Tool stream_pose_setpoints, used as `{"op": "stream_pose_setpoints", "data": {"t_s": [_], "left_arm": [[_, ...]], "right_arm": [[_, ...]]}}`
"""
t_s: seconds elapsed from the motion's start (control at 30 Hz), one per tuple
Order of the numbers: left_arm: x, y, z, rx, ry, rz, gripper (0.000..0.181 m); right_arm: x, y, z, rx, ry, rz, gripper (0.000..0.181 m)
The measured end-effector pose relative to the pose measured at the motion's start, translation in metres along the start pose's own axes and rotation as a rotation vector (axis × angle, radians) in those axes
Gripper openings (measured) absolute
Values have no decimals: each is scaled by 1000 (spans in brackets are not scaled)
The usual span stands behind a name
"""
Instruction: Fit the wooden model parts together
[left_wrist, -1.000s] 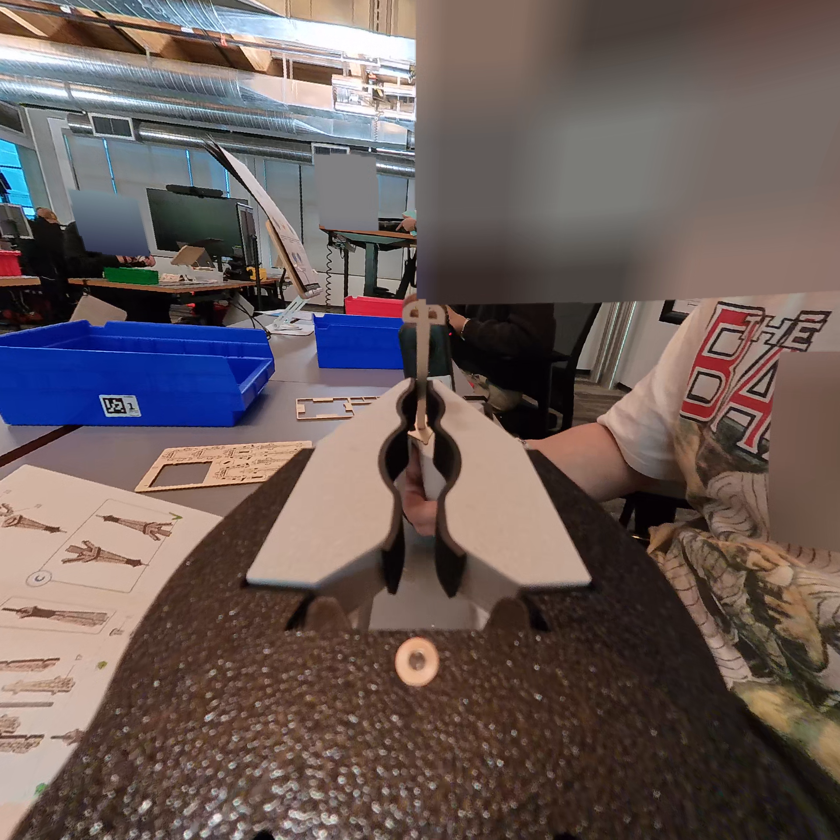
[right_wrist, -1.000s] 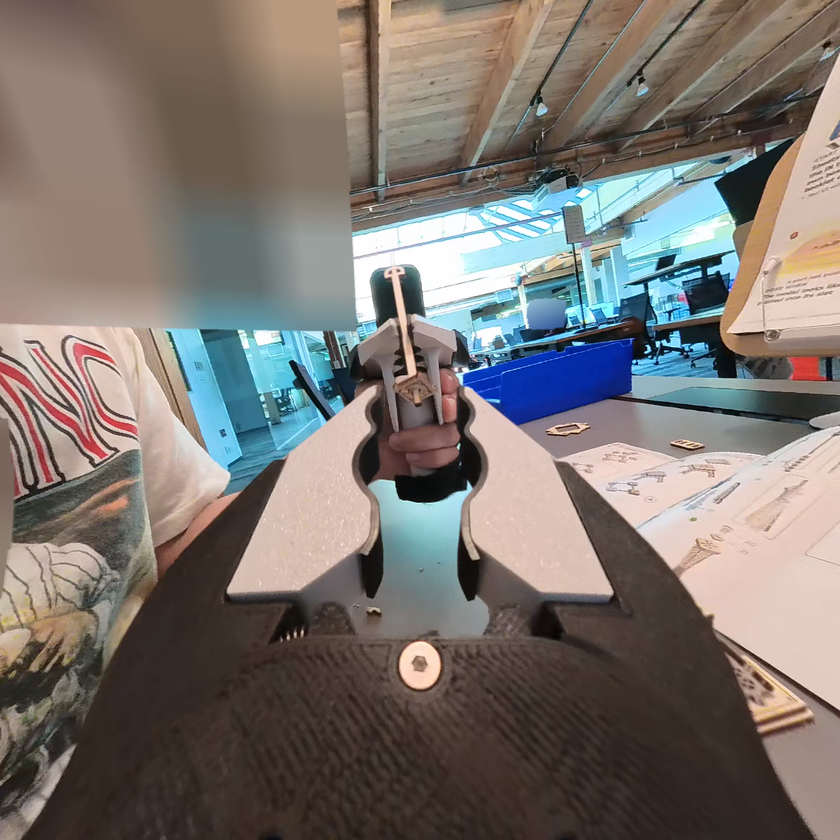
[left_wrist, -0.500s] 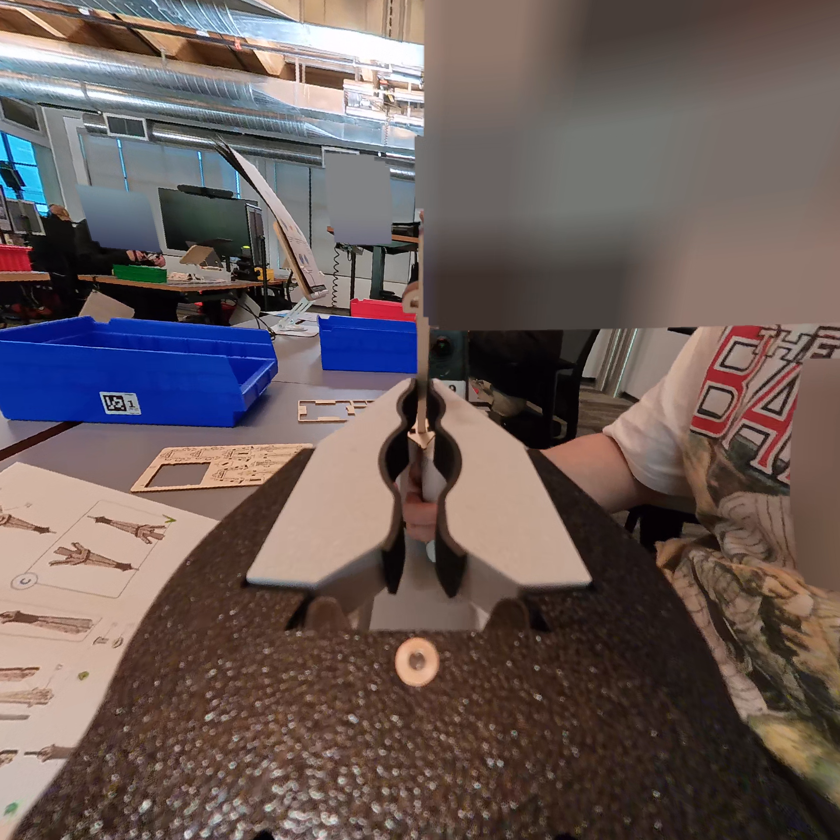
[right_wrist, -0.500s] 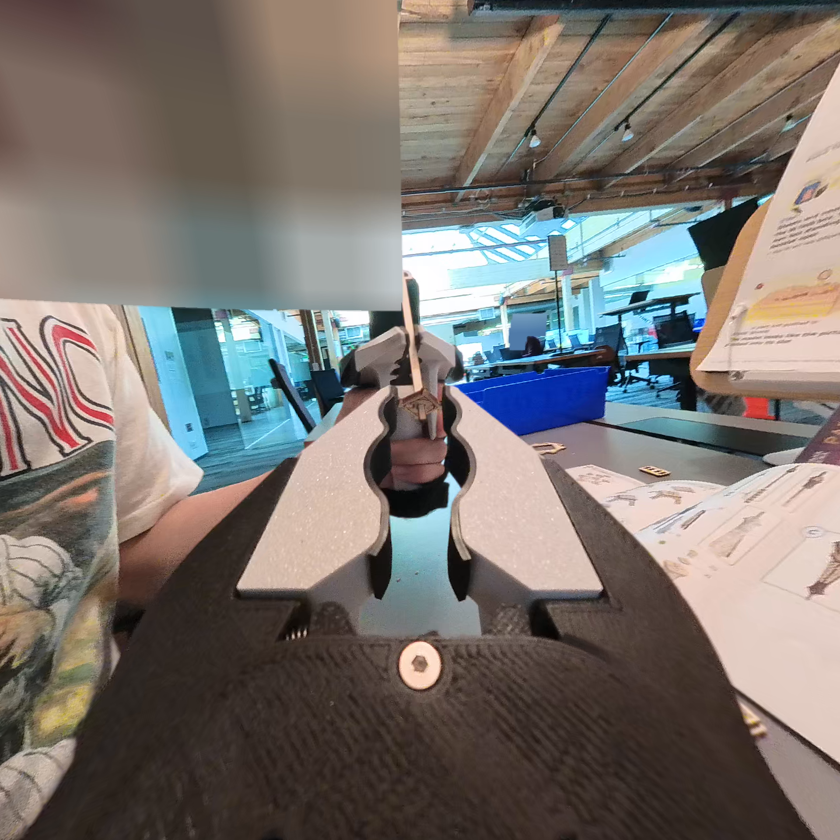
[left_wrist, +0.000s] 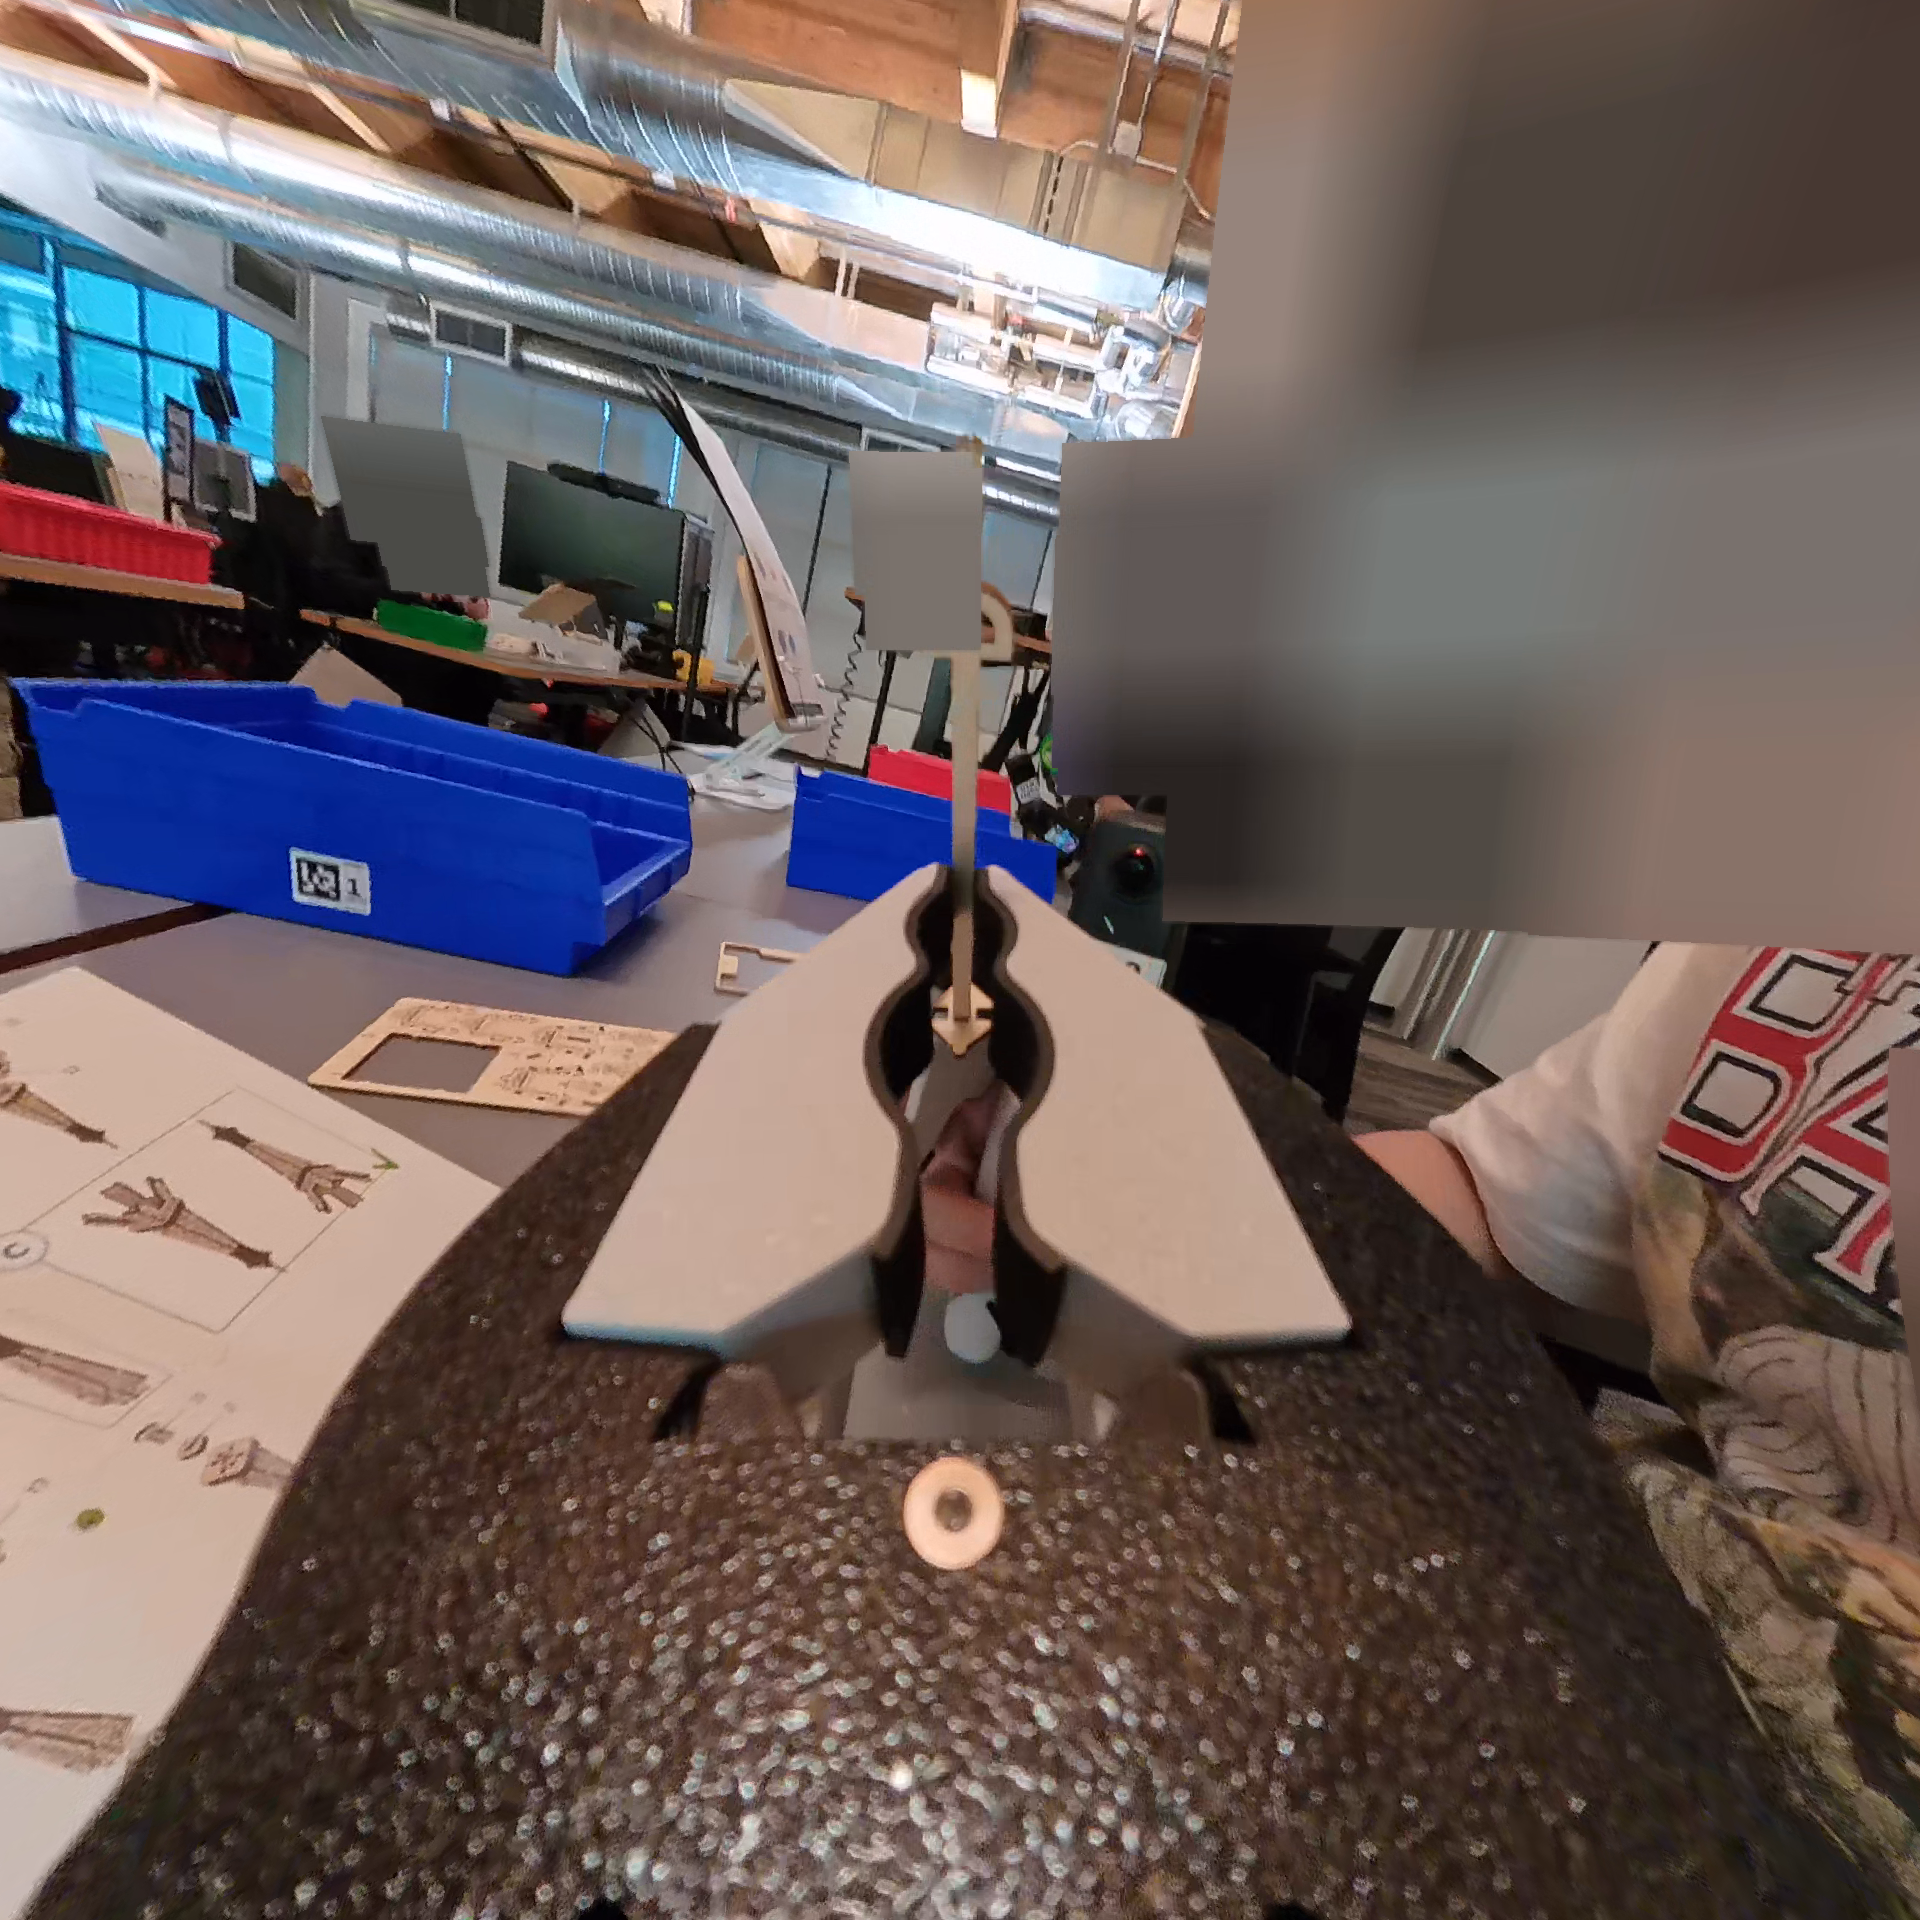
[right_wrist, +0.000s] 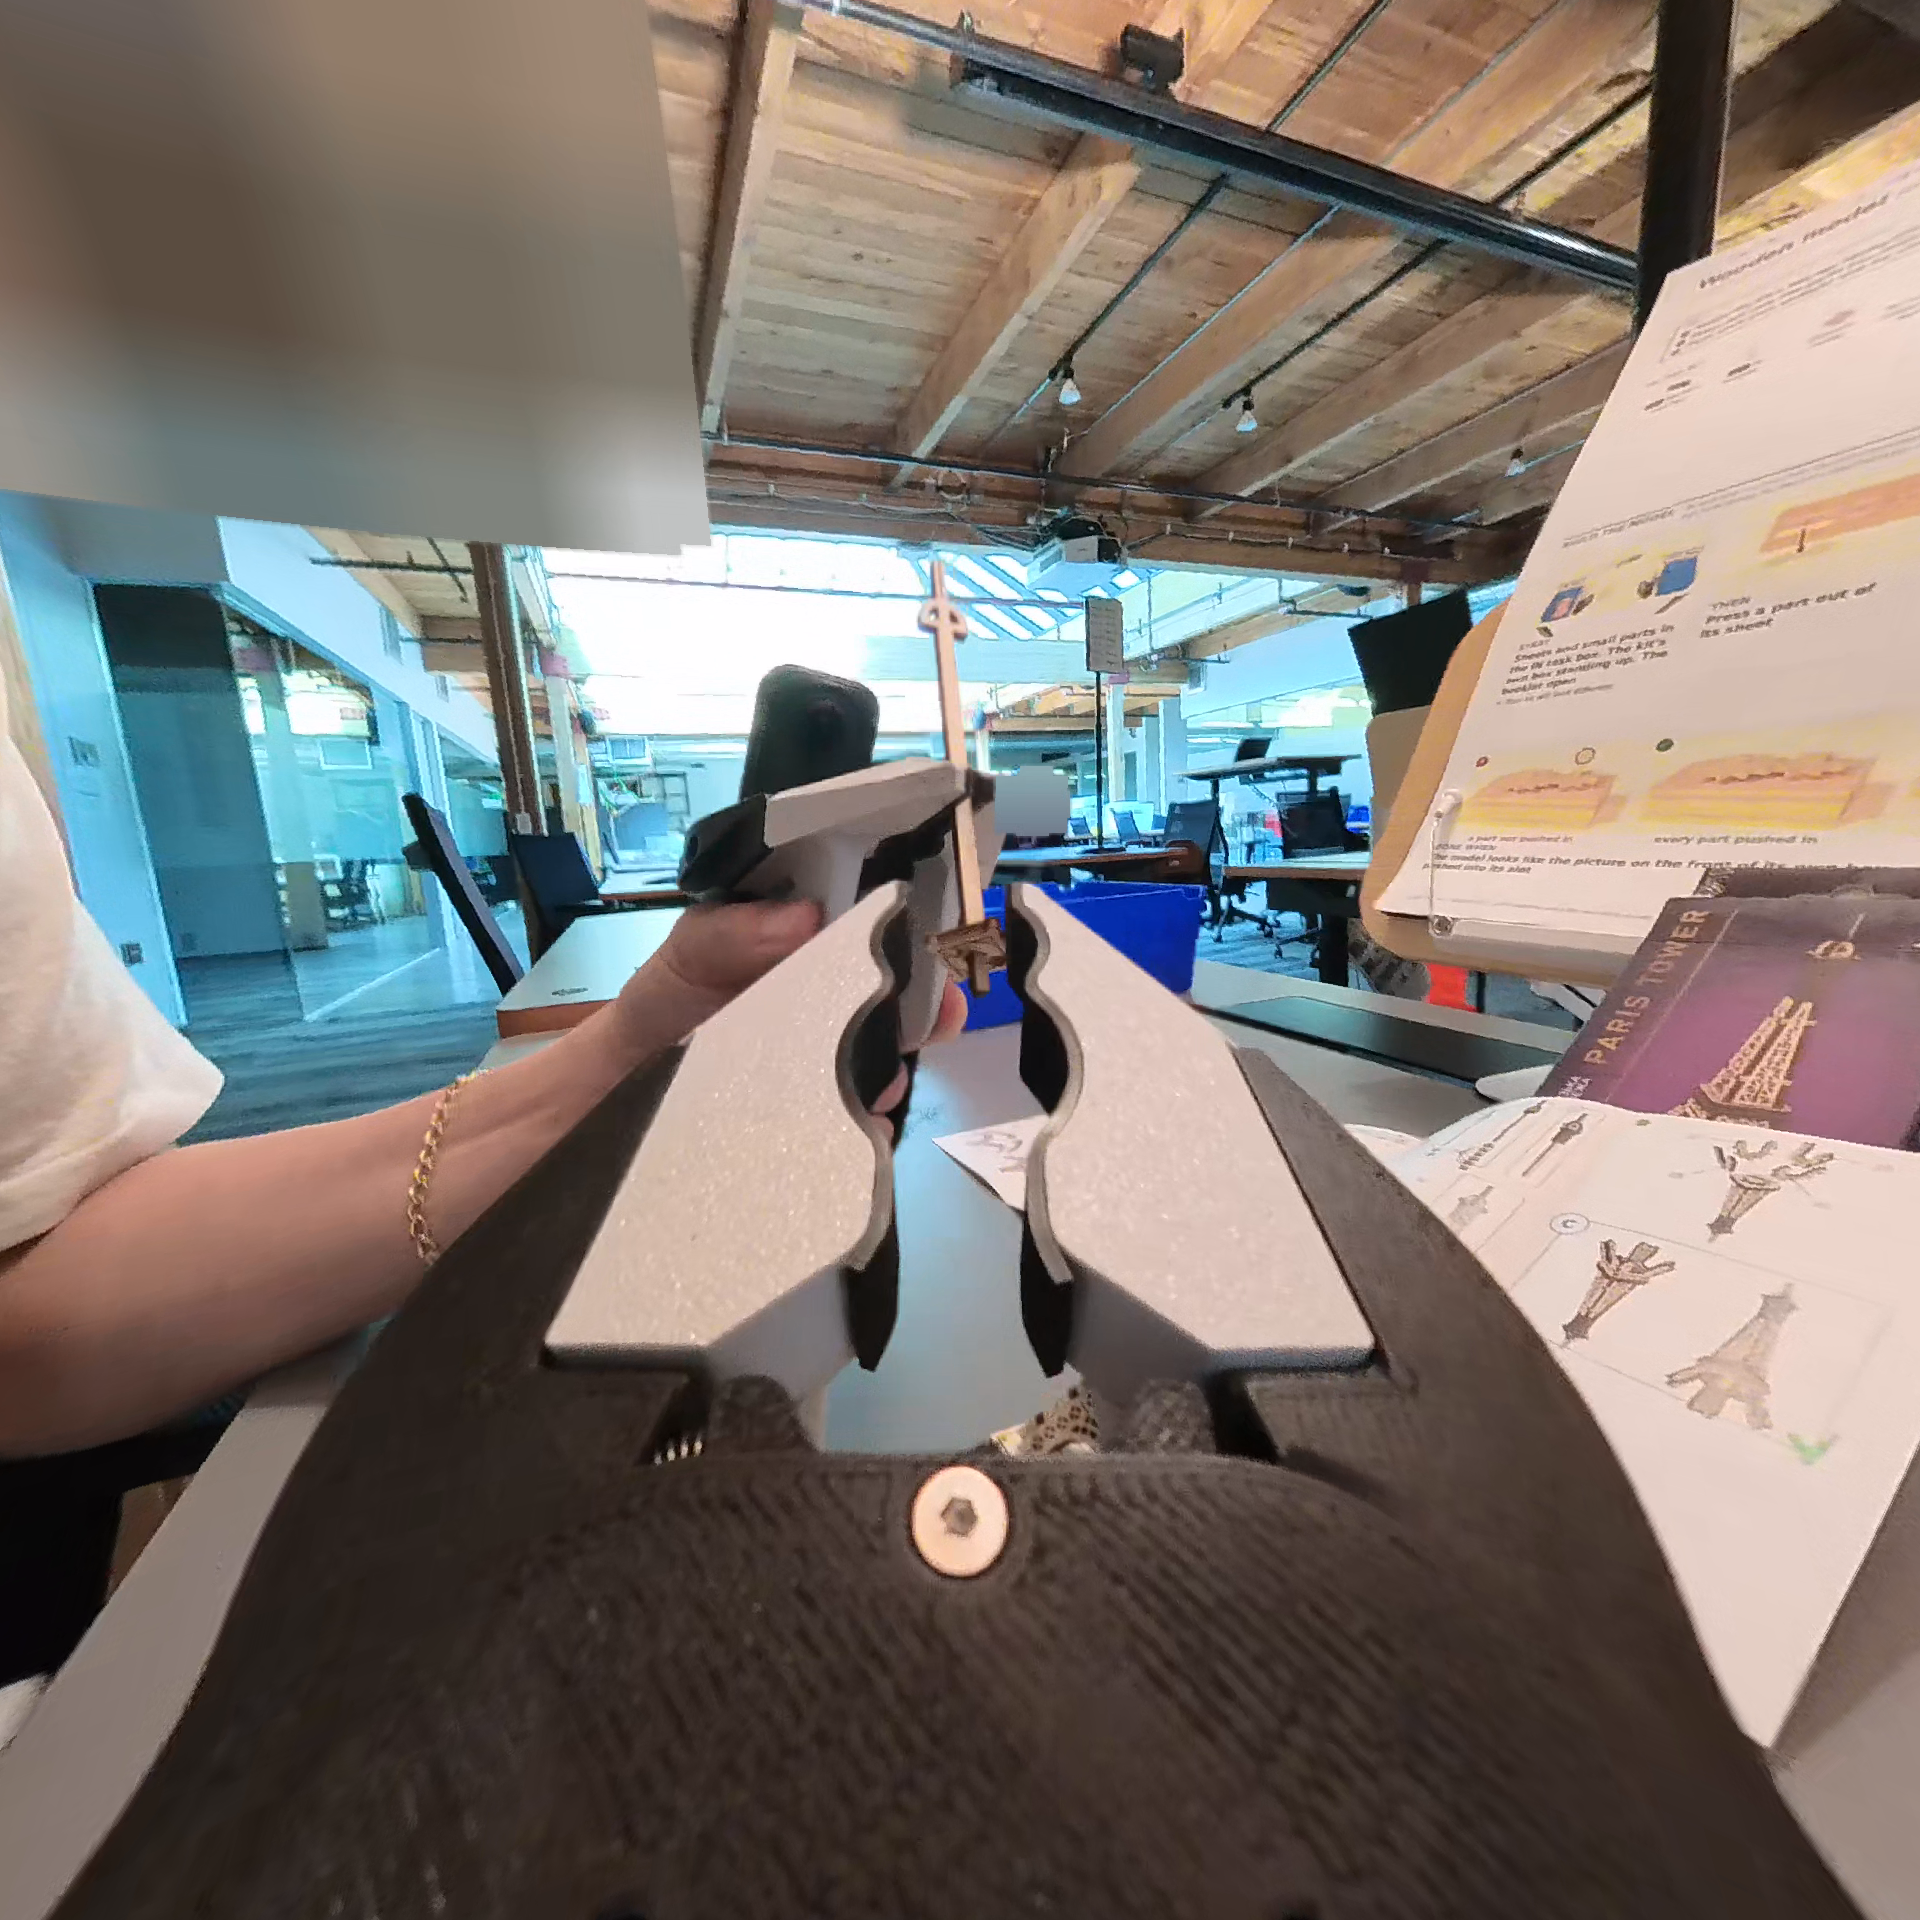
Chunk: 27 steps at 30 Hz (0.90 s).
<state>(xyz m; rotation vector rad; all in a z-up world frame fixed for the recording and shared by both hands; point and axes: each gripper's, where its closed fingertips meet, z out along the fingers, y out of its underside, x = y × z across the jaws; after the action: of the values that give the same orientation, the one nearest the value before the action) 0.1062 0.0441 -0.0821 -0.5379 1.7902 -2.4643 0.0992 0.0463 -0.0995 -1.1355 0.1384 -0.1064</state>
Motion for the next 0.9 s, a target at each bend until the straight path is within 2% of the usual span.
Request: {"op": "stream_pose_setpoints", "data": {"t_s": [0.07,0.3,0.67,0.9], "left_arm": [[1,-6,0,37,-4,7,0],[-2,-8,-4,41,-14,15,1],[3,-8,-5,39,21,12,1],[4,-8,-4,41,22,24,0]], "right_arm": [[3,-3,-2,22,8,28,21],[5,2,-1,-2,1,88,28],[0,8,0,-39,-41,96,3],[1,11,1,-63,-19,29,0]]}}
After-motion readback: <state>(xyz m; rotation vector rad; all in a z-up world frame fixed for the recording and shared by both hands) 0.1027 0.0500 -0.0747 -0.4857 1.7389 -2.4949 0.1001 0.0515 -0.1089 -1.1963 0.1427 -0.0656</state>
